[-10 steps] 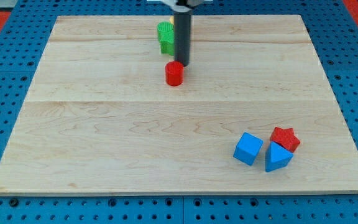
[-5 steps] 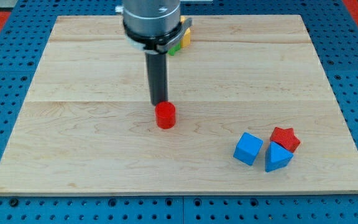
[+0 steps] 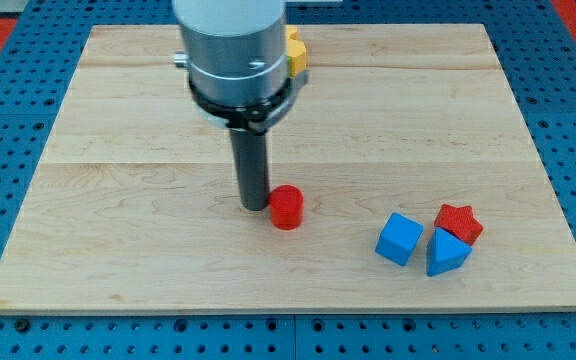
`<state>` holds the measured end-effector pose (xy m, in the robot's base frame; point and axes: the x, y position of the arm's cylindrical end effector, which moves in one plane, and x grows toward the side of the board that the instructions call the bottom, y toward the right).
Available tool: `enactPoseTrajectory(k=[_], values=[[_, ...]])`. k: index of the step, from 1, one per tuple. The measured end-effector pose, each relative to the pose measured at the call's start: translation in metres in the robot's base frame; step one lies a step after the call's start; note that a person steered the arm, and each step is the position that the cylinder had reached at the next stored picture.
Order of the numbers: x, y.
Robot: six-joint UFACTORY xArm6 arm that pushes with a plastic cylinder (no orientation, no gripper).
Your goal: Move the red circle down and slightly right
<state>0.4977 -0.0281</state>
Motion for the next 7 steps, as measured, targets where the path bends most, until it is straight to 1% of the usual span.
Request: enactPoseTrajectory(k=[1, 4, 7], values=[[-0.002, 0.037], [-0.002, 0.055], [-0.002, 0.085]])
